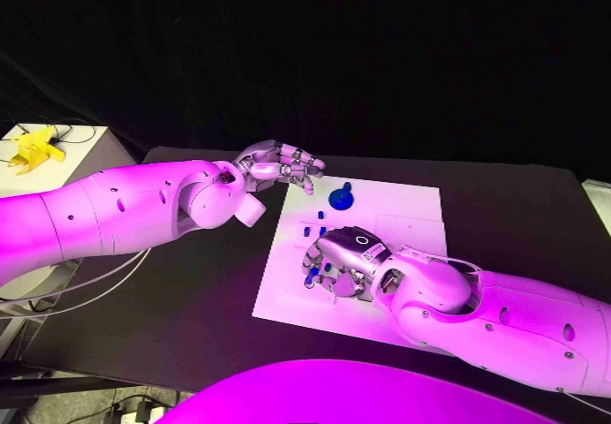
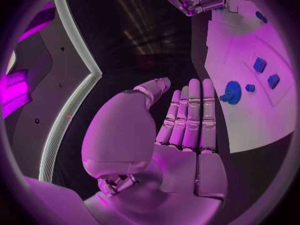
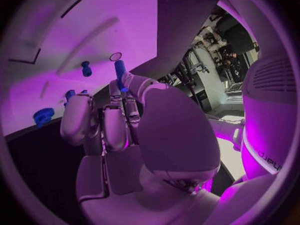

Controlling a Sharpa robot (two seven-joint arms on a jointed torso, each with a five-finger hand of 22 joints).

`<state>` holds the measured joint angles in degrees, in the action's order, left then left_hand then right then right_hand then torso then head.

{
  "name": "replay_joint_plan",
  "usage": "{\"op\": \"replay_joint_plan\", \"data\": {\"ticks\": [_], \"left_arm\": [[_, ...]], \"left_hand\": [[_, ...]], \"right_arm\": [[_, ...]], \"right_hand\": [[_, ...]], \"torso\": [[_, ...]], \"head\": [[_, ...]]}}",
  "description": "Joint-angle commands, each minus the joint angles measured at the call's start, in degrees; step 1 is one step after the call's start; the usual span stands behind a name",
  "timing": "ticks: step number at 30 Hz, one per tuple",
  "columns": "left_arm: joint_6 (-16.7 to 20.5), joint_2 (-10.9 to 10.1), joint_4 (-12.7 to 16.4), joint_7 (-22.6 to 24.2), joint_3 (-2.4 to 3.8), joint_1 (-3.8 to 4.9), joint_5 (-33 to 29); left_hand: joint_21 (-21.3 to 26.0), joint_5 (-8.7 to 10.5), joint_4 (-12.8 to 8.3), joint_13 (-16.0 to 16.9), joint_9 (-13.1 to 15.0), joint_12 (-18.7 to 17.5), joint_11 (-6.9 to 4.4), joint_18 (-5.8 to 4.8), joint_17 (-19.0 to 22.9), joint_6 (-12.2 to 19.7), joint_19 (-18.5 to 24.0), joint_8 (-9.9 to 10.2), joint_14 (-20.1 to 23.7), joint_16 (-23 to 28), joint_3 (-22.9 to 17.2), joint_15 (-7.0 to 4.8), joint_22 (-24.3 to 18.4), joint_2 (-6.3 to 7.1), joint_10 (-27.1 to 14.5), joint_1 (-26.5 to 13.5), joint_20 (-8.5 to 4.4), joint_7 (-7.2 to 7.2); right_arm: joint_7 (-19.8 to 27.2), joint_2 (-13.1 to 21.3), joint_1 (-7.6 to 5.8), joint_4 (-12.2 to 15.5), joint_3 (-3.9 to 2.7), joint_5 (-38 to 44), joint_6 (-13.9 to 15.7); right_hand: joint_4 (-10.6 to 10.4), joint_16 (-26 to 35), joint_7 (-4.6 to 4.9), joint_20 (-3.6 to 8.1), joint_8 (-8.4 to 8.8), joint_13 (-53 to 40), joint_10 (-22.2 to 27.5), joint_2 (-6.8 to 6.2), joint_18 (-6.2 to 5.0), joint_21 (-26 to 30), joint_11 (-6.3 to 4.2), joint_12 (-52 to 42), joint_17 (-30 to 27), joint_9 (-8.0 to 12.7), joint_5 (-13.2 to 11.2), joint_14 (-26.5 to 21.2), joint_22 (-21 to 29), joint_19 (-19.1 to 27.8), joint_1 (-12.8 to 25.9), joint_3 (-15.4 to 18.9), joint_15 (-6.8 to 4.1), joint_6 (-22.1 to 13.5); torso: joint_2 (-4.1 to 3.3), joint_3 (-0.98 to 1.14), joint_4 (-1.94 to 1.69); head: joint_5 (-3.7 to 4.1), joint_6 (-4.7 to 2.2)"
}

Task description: Assemble the parts on the task board

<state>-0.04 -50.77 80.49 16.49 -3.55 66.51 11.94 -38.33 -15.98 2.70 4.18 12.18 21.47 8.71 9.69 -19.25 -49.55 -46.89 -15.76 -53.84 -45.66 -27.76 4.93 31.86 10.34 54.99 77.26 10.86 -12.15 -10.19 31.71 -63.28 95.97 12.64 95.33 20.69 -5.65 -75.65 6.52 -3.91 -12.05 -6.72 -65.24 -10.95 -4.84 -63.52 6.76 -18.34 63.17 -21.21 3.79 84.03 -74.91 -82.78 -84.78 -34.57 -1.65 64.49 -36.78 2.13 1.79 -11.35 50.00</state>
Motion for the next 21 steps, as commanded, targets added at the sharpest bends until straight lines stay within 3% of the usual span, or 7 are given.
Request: {"op": "replay_joint_plan", "data": {"ticks": [1,21], "left_arm": [[-0.4,0.06,0.15,0.34,0.05,0.02,-0.38],[-0.4,-0.14,0.27,0.19,0.06,0.02,-0.38]], "left_hand": [[0.08,-0.13,0.28,0.05,-0.08,0.31,0.04,0.7,-0.05,0.11,-0.37,0.23,0.03,0.07,0.04,0.24,-0.05,-0.13,-0.41,-0.2,0.07,-0.12],[0.08,-0.13,0.28,0.05,-0.08,0.31,0.04,0.7,-0.05,0.11,-0.37,0.23,0.03,0.07,0.04,0.24,-0.05,-0.13,-0.41,-0.2,0.07,-0.12]], "right_arm": [[-1.05,-0.09,0.11,-0.2,0.01,1.57,-1.34],[-1.54,-1.0,1.15,-1.33,0.09,2.04,-1.5]], "right_hand": [[1.52,0.28,0.42,-0.09,-0.23,-0.07,-4.26,0.4,0.34,0.32,-4.15,-0.21,-0.06,-0.08,0.21,0.34,-9.15,0.1,0.16,-1.35,-0.15,0.06],[1.7,0.3,0.42,-0.1,-0.24,-0.12,-4.25,0.44,0.35,0.22,-4.14,-0.17,-0.05,-0.13,0.27,0.35,-9.16,0.08,0.3,-1.48,-0.14,0.02]], "torso": [[-0.01,-0.03,-0.02],[-0.05,-0.05,-0.05]], "head": [[-0.04,0.0],[-0.54,0.0]]}}
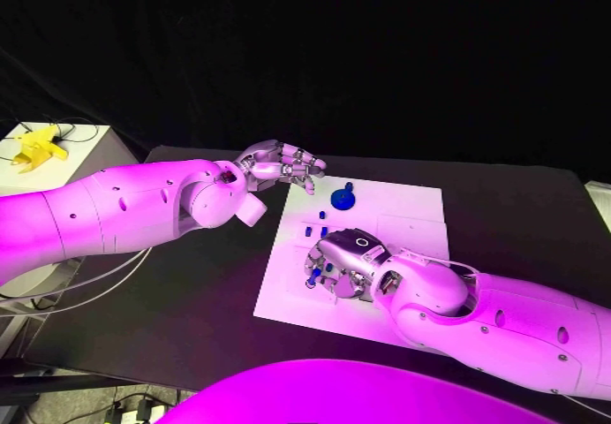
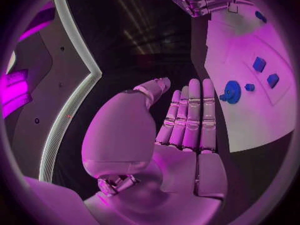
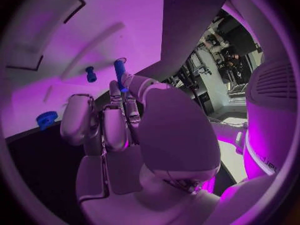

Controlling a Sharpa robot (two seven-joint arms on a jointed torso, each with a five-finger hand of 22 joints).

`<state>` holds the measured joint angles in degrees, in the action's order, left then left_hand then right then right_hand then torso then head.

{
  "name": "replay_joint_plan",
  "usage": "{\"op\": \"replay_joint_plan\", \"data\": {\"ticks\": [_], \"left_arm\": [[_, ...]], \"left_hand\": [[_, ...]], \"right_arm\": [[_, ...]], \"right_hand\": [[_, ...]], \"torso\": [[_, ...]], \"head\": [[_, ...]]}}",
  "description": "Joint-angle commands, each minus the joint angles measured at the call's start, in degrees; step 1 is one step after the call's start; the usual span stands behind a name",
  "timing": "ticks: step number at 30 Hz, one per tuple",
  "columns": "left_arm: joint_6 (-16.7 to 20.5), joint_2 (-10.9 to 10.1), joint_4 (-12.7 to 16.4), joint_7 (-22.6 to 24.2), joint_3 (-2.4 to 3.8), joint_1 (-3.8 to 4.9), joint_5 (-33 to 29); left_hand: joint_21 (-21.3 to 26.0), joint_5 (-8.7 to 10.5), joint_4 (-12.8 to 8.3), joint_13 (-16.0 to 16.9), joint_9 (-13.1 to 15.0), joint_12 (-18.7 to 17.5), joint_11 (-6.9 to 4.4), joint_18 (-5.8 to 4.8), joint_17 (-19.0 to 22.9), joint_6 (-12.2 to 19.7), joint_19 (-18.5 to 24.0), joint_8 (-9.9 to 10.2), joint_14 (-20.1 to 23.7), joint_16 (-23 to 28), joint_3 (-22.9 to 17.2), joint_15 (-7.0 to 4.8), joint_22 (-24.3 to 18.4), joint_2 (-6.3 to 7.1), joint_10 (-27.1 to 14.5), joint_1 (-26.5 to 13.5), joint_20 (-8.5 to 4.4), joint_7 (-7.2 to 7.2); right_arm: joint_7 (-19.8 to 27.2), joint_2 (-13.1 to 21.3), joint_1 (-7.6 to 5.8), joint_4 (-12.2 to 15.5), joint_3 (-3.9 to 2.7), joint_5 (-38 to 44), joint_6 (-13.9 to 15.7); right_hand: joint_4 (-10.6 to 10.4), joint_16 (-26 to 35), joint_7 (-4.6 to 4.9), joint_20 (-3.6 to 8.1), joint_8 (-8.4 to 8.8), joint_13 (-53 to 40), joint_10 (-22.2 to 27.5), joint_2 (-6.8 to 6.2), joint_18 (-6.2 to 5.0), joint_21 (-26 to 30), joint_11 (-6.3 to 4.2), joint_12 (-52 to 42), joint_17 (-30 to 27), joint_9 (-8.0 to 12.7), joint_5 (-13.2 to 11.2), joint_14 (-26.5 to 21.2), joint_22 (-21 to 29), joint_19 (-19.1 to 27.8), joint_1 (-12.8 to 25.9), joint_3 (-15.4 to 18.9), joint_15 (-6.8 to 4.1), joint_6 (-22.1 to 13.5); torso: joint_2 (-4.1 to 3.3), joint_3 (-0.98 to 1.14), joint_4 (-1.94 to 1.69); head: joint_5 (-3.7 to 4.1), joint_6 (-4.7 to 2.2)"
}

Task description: Assemble the parts on the task board

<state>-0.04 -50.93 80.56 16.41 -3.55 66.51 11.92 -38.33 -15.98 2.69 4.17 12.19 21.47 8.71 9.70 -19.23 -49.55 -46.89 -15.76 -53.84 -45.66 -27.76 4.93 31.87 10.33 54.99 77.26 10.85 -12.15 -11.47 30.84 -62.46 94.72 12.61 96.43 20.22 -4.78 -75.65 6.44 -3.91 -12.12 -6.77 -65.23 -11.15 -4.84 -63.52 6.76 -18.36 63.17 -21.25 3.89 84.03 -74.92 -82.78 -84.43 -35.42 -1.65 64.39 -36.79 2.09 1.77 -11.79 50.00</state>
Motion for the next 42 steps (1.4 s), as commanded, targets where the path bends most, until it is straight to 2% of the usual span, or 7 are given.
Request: {"op": "replay_joint_plan", "data": {"ticks": [1,18,21,25,28,32,42], "left_arm": [[-0.4,0.01,0.21,0.25,0.06,0.02,-0.36],[-0.42,-0.19,0.35,0.03,0.06,0.03,-0.36],[-0.43,-0.2,0.36,0.01,0.06,0.03,-0.36],[-0.41,-0.21,0.36,-0.01,0.06,0.03,-0.36],[-0.39,-0.23,0.37,-0.03,0.06,0.03,-0.36],[-0.38,-0.25,0.37,-0.04,0.06,0.03,-0.36],[-0.35,-0.34,0.35,-0.06,0.06,0.03,-0.36]], "left_hand": [[0.08,-0.13,0.28,0.06,-0.08,0.32,0.04,0.7,-0.06,0.11,-0.37,0.23,0.03,0.07,0.04,0.24,-0.06,-0.13,-0.41,-0.2,0.07,-0.12],[0.24,-0.12,0.36,0.07,-0.08,0.36,0.04,0.7,-0.13,0.13,-0.48,0.22,0.05,0.07,0.07,0.25,-0.17,-0.09,-0.44,-0.17,0.07,-0.12],[0.24,-0.12,0.36,0.07,-0.08,0.36,0.04,0.7,-0.13,0.13,-0.48,0.22,0.05,0.07,0.07,0.25,-0.17,-0.09,-0.44,-0.17,0.07,-0.12],[0.24,-0.12,0.36,0.07,-0.08,0.36,0.04,0.7,-0.13,0.13,-0.48,0.22,0.05,0.07,0.07,0.25,-0.17,-0.09,-0.44,-0.17,0.07,-0.12],[0.24,-0.12,0.36,0.07,-0.08,0.36,0.04,0.7,-0.13,0.13,-0.48,0.22,0.05,0.07,0.07,0.25,-0.17,-0.09,-0.44,-0.17,0.07,-0.12],[0.24,-0.12,0.36,0.07,-0.08,0.36,0.04,0.7,-0.13,0.13,-0.48,0.22,0.05,0.07,0.07,0.25,-0.17,-0.09,-0.44,-0.17,0.07,-0.12],[0.24,-0.12,0.36,0.07,-0.08,0.36,0.04,0.7,-0.13,0.13,-0.48,0.22,0.05,0.07,0.07,0.25,-0.17,-0.09,-0.44,-0.17,0.07,-0.12]], "right_arm": [[-0.25,-0.16,0.38,-0.09,0.14,0.93,-1.06],[-0.88,-0.6,0.84,-0.38,0.24,0.98,-2.35],[-0.74,-0.86,0.85,-0.77,0.3,0.78,-3.06],[0.05,-1.22,0.85,-1.26,0.42,0.24,-3.99],[0.34,-1.33,0.85,-1.47,0.51,-0.07,-4.52],[0.1,-1.17,0.85,-1.38,0.55,-0.37,-4.06],[-0.99,0.71,0.78,0.13,0.56,-0.5,-0.76]], "right_hand": [[0.84,0.3,0.5,-0.1,-0.17,-0.07,-4.26,0.64,0.35,0.22,-4.14,-0.15,-0.06,-0.09,0.16,0.35,-9.15,0.08,-0.05,-0.63,-0.14,0.11],[1.17,0.54,0.55,-0.12,-0.16,-0.16,-4.17,0.67,0.21,1.06,-4.09,-0.03,-0.43,-0.16,0.13,0.26,-8.95,0.34,0.28,-0.84,-0.12,-0.02],[1.53,0.74,1.44,-0.62,1.37,-0.02,-1.89,0.02,-0.17,3.94,-3.23,1.38,-0.59,0.18,1.55,0.09,-8.26,1.46,2.66,-0.3,0.67,-2.87],[1.04,3.91,2.46,-1.91,3.78,1.5,3.67,-2.91,-1.23,11.9,-1.38,4.52,-5.63,1.01,3.69,-2.42,-6.43,4.54,6.39,1.91,2.27,-6.67],[1.11,5.53,2.14,-2.48,4.9,2.31,6.37,-4.1,-1.97,16.52,-1.04,5.31,-8.27,1.44,4.01,-4.14,-5.34,6.42,7.34,3.54,2.67,-8.64],[1.16,8.08,1.67,-3.2,5.82,2.85,9.61,-4.08,-3.08,23.92,-0.47,5.16,-12.54,1.82,4.46,-6.82,-3.46,9.22,7.36,6.91,3.2,-10.21],[0.9,7.8,1.65,-3.38,5.89,2.77,10.42,-3.37,-3.12,24.13,-0.45,4.03,-12.66,1.97,4.92,-6.82,-3.26,8.89,6.83,10.04,3.22,-10.08]], "torso": [[-0.06,-0.01,-0.04],[0.03,-0.01,0.08],[0.05,0.02,0.08],[0.04,0.05,0.04],[0.03,0.04,0.05],[0.05,0.01,0.06],[0.07,0.07,0.1]], "head": [[-0.1,0.0],[-0.32,0.0],[-0.3,0.0],[-0.3,0.0],[-0.26,0.0],[-0.1,0.0],[-0.05,0.0]]}}
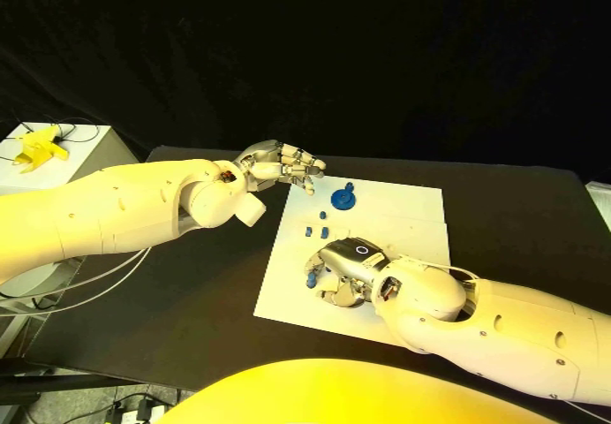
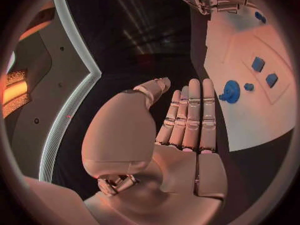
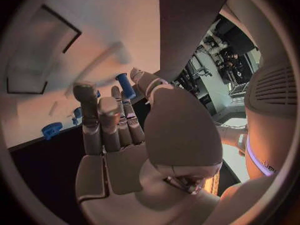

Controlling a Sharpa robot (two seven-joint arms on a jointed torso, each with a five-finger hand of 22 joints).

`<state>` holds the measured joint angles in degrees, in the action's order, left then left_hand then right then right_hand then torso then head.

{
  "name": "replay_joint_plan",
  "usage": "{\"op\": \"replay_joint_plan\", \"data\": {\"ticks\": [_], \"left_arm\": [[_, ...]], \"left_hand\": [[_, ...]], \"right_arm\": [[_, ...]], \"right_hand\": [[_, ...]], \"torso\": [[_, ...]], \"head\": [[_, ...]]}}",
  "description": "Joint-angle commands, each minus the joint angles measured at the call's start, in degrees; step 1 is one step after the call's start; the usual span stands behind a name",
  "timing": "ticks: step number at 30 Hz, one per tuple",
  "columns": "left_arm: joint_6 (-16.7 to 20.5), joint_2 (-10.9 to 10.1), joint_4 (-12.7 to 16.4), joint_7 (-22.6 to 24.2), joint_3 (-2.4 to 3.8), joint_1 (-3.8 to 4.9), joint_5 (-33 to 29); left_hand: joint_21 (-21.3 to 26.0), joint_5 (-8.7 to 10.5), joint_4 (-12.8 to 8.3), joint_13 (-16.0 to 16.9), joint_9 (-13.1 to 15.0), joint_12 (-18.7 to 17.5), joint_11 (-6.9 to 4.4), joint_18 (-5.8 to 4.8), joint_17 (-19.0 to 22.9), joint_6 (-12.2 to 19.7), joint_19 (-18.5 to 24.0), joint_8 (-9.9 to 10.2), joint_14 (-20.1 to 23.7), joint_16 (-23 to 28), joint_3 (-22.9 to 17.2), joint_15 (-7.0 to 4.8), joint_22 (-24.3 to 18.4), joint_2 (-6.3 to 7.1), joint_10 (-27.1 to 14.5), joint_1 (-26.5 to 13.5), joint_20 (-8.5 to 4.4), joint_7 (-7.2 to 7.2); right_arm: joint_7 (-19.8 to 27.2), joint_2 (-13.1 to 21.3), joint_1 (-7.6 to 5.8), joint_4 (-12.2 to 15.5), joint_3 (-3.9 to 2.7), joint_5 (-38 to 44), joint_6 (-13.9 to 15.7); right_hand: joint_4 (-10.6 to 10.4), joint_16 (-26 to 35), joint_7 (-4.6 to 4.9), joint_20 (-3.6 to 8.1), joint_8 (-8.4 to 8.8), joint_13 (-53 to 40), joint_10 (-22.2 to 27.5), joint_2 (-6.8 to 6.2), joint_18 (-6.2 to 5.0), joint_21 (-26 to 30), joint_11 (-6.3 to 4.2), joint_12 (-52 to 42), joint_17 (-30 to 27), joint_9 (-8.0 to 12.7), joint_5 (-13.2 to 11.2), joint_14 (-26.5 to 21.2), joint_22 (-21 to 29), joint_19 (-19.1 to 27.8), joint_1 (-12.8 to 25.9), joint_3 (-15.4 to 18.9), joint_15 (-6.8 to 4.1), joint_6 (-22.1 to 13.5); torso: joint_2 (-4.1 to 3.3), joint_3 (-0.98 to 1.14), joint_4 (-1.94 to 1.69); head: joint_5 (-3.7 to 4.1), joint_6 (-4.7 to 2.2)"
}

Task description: Assemble the parts on the task board

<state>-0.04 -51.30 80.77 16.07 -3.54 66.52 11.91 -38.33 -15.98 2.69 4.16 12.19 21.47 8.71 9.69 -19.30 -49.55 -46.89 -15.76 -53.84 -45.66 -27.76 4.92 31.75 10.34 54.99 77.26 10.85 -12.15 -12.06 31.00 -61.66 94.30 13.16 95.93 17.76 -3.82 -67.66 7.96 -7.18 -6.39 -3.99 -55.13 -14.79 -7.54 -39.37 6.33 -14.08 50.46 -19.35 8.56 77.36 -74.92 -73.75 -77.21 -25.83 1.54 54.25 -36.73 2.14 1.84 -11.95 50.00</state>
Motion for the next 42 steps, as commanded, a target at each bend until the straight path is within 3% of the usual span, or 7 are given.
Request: {"op": "replay_joint_plan", "data": {"ticks": [1,17,22,24,30,35,42], "left_arm": [[-0.36,0.01,0.13,0.28,0.05,0.03,-0.34],[-0.49,0.22,-0.22,0.23,0.05,0.02,-0.34],[-0.44,0.43,-0.36,0.22,0.04,0.01,-0.34],[-0.32,0.51,-0.32,0.24,0.04,0.01,-0.34],[0.05,0.5,-0.25,0.44,0.04,0.01,-0.41],[0.21,0.41,0.05,0.77,0.04,-0.1,-0.68],[0.31,0.28,0.69,1.26,0.05,-0.54,-0.95]], "left_hand": [[0.24,-0.12,0.36,0.09,-0.08,0.36,0.04,0.7,-0.06,0.13,-0.48,0.21,0.05,0.07,0.07,0.25,-0.05,-0.09,-0.44,-0.17,0.07,-0.12],[0.24,-0.12,0.36,0.09,-0.08,0.36,0.04,0.7,-0.06,0.13,-0.48,0.21,0.05,0.07,0.07,0.25,-0.05,-0.09,-0.44,-0.17,0.07,-0.12],[0.24,-0.12,0.36,0.09,-0.08,0.36,0.04,0.7,-0.06,0.13,-0.48,0.21,0.05,0.07,0.07,0.25,-0.05,-0.09,-0.44,-0.17,0.07,-0.12],[0.41,-0.12,0.46,0.09,-0.09,0.4,0.05,0.7,-0.13,0.15,-0.59,0.2,0.08,0.07,0.1,0.25,-0.17,-0.07,-0.49,-0.15,0.08,-0.13],[0.41,-0.12,0.46,0.09,-0.09,0.4,0.05,0.7,-0.13,0.15,-0.59,0.2,0.08,0.07,0.1,0.25,-0.17,-0.07,-0.49,-0.15,0.08,-0.13],[0.45,-0.11,0.48,0.09,-0.09,0.41,0.05,0.7,-0.15,0.15,-0.62,0.2,0.08,0.07,0.11,0.26,-0.2,-0.05,-0.5,-0.15,0.08,-0.13],[0.48,-0.11,0.5,0.09,-0.09,0.41,0.05,0.7,-0.16,0.16,-0.64,0.2,0.07,0.06,0.13,0.26,-0.22,-0.03,-0.5,-0.16,0.08,-0.14]], "right_arm": [[-0.6,1.05,-0.08,0.9,0.0,0.02,2.57],[7.19,11.69,-3.61,7.55,-1.76,-16.57,16.25],[9.03,17.29,-6.29,8.95,-2.12,-30.6,12.33],[7.97,20.39,-7.07,9.96,-2.17,-35.65,9.58],[1.31,28.1,-8.08,11.78,-2.04,-42.18,-1.07],[-4.21,32.99,-8.26,12.95,-1.47,-40.23,-5.2],[-9.47,36.07,-7.74,13.71,-0.87,-35.21,-4.18]], "right_hand": [[-0.16,-0.25,0.22,-0.1,0.15,-0.03,0.32,0.41,-0.43,-0.03,-0.06,-0.46,0.06,0.08,0.36,-0.08,-3.24,-0.23,-0.49,0.84,0.01,0.16],[-2.56,-0.41,1.33,0.26,1.31,-0.09,-0.17,2.72,-0.29,-0.15,-0.5,-4.57,-0.77,1.29,1.18,0.73,-3.06,-1.75,-4.12,7.73,-0.44,-0.25],[-4.31,-1.71,1.58,0.65,0.25,-0.06,-5.93,2.8,0.27,-3.76,-0.9,-5.92,1.14,1.33,1.51,2.42,-4.05,-3.56,-3.64,5.23,-0.84,2.56],[-5.65,-6.29,0.45,1.61,-1.26,-1.09,-11.78,4.32,1.59,-13.27,-2.45,-7.98,8.91,0.95,2.99,5.8,-6.44,-7.01,-3.09,2.94,-2.13,4.91],[-6.66,-6.87,-0.4,2.86,-3.26,-8.16,-16.04,2.35,2.12,-16.22,-3.81,-15.83,10.18,0.19,2.67,6.46,-7.64,-8.16,-0.59,3.36,-3.22,3.81],[-10.63,-10.65,-1.74,3.74,-11.58,-41.42,-15.13,2.45,3.18,-23.34,-4.93,-45.12,16.99,-4.15,3.91,8.18,-9.33,-10.05,2.17,8.15,-4.06,2.18],[-12.85,-15.23,-1.88,3.64,-14.82,-61.86,-21.57,2.5,4.19,-30.16,-4.79,-59.34,25.16,-5.73,7.21,9.68,-10.67,-11.41,5.4,13.64,-3.99,0.24]], "torso": [[0.01,0.02,0.03],[0.16,0.07,0.16],[0.27,0.03,0.2],[0.31,0.04,0.14],[0.65,0.29,0.69],[1.01,0.51,1.35],[1.56,0.63,2.0]], "head": [[0.2,0.0],[2.27,0.0],[3.49,0.0],[4.39,0.0],[6.33,0.0],[8.18,0.0],[10.75,0.0]]}}
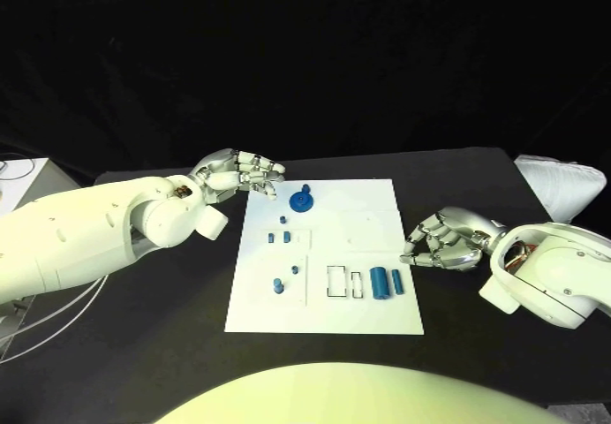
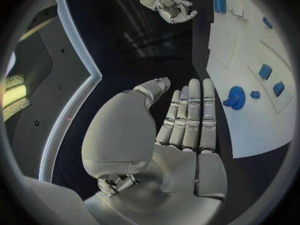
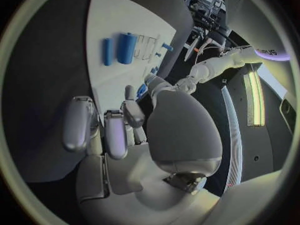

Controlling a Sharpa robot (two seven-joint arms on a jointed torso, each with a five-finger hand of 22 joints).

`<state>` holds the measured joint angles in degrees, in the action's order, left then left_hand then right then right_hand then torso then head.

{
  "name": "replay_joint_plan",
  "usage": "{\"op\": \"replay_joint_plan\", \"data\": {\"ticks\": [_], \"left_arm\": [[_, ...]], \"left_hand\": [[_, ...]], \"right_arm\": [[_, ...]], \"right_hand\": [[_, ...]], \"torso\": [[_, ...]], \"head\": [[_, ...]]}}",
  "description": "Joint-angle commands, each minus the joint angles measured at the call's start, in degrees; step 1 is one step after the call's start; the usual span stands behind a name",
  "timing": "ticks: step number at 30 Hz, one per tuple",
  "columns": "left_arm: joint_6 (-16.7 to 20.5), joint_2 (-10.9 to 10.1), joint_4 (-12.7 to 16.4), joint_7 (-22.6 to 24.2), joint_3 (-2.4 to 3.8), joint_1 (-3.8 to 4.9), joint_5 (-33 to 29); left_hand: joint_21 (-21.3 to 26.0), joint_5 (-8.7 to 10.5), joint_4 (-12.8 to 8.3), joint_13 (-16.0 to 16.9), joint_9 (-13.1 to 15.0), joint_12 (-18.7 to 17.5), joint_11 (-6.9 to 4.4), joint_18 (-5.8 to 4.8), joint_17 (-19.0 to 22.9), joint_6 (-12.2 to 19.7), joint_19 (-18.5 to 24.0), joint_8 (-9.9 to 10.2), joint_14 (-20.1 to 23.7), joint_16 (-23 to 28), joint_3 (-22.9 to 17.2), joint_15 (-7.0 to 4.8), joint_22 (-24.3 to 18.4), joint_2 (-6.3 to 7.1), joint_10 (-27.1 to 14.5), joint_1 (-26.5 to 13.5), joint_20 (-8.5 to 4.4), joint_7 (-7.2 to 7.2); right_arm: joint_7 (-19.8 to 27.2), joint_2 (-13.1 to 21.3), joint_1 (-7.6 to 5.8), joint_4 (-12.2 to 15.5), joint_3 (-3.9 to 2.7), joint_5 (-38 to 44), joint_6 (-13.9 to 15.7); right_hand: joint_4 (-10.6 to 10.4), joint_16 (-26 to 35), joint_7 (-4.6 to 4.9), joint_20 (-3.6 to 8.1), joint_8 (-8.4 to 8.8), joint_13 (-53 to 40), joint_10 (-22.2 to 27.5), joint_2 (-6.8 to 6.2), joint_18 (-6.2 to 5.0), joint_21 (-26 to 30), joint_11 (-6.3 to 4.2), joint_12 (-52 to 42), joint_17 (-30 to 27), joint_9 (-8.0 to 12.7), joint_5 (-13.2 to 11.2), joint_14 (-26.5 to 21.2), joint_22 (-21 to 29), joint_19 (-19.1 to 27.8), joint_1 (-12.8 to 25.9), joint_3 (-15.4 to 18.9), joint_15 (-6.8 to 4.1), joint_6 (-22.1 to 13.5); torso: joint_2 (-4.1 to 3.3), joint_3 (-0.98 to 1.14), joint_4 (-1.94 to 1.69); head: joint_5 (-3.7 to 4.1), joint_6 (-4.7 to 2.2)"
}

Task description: Assemble the parts on the task board

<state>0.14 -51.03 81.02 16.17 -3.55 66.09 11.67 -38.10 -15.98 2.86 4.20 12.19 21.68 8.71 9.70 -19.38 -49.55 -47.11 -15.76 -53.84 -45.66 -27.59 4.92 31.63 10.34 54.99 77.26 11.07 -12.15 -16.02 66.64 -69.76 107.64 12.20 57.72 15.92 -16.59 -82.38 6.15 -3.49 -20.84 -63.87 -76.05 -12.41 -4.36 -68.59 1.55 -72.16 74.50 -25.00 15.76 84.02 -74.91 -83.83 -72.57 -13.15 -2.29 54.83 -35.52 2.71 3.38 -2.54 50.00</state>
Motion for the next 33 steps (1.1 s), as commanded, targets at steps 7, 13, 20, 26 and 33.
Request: {"op": "replay_joint_plan", "data": {"ticks": [7,13,20,26,33], "left_arm": [[0.0,-0.1,1.34,1.67,0.07,-0.48,-1.01],[-0.16,-0.24,1.79,1.81,0.08,-0.63,-1.07],[-0.25,-0.4,1.88,1.81,0.09,-0.68,-1.1],[-0.35,-0.43,1.77,1.74,0.09,-0.69,-1.11],[-0.43,-0.51,1.74,1.69,0.09,-0.69,-1.11]], "left_hand": [[0.28,-0.1,0.37,0.05,-0.09,0.21,0.06,0.69,-0.1,0.16,-0.44,0.2,0.06,0.05,-0.02,0.26,-0.11,-0.02,-0.51,-0.19,-0.13,-0.15],[0.3,-0.09,0.39,0.05,-0.1,0.21,0.07,0.69,-0.11,0.18,-0.46,0.21,0.06,0.04,0.0,0.27,-0.13,0.0,-0.52,-0.22,-0.13,-0.16],[0.3,-0.09,0.39,0.05,-0.1,0.21,0.07,0.69,-0.11,0.18,-0.46,0.21,0.06,0.04,0.0,0.27,-0.13,0.0,-0.52,-0.22,-0.13,-0.16],[0.3,-0.09,0.39,0.05,-0.1,0.21,0.07,0.69,-0.11,0.18,-0.46,0.21,0.06,0.04,0.0,0.27,-0.13,0.0,-0.52,-0.22,-0.13,-0.16],[0.3,-0.09,0.39,0.05,-0.1,0.21,0.07,0.69,-0.11,0.18,-0.46,0.21,0.06,0.04,0.0,0.27,-0.13,0.0,-0.52,-0.22,-0.13,-0.16]], "right_arm": [[-8.14,-0.37,1.81,0.57,0.42,7.2,2.02],[-9.15,-2.85,3.54,0.27,0.68,9.44,5.74],[-9.58,-5.17,4.69,-0.11,0.75,10.85,7.53],[-10.46,-6.76,5.02,-0.61,0.76,11.97,5.7],[-11.72,-8.33,5.97,-1.44,0.76,12.24,3.3]], "right_hand": [[-0.07,-1.29,-0.29,0.0,-1.05,-4.12,-1.14,0.87,1.21,-2.52,-0.17,-2.22,2.56,-0.07,0.93,3.23,-10.96,-1.55,1.65,3.39,-0.27,-0.2],[-0.11,-1.57,-0.31,0.01,-1.22,-5.04,-1.55,0.81,1.33,-3.33,-0.19,-2.73,3.1,-0.05,1.5,3.34,-11.13,-1.71,1.68,4.06,-0.28,-0.17],[-0.12,-1.81,-0.37,0.03,-1.39,-5.63,-1.82,0.97,1.4,-3.79,-0.23,-3.04,3.55,-0.04,1.95,3.44,-11.21,-1.8,1.75,4.61,-0.31,-0.07],[-0.2,-1.99,-0.42,0.04,-1.64,-6.01,-1.85,1.35,1.44,-4.18,-0.26,-3.04,3.9,0.01,2.03,3.5,-11.27,-1.83,2.58,5.87,-0.32,0.0],[-0.22,-2.05,-0.46,0.02,-1.96,-6.3,-1.72,2.16,1.41,-4.2,-0.27,-2.78,4.09,0.12,1.61,3.49,-11.23,-1.7,3.77,8.16,-0.31,-0.1]], "torso": [[0.59,-0.04,0.6],[0.37,-0.01,0.51],[0.37,-0.04,0.52],[0.43,-0.01,0.56],[0.35,0.06,0.57]], "head": [[2.4,0.0],[2.1,0.0],[1.83,0.0],[1.74,0.0],[1.46,0.0]]}}
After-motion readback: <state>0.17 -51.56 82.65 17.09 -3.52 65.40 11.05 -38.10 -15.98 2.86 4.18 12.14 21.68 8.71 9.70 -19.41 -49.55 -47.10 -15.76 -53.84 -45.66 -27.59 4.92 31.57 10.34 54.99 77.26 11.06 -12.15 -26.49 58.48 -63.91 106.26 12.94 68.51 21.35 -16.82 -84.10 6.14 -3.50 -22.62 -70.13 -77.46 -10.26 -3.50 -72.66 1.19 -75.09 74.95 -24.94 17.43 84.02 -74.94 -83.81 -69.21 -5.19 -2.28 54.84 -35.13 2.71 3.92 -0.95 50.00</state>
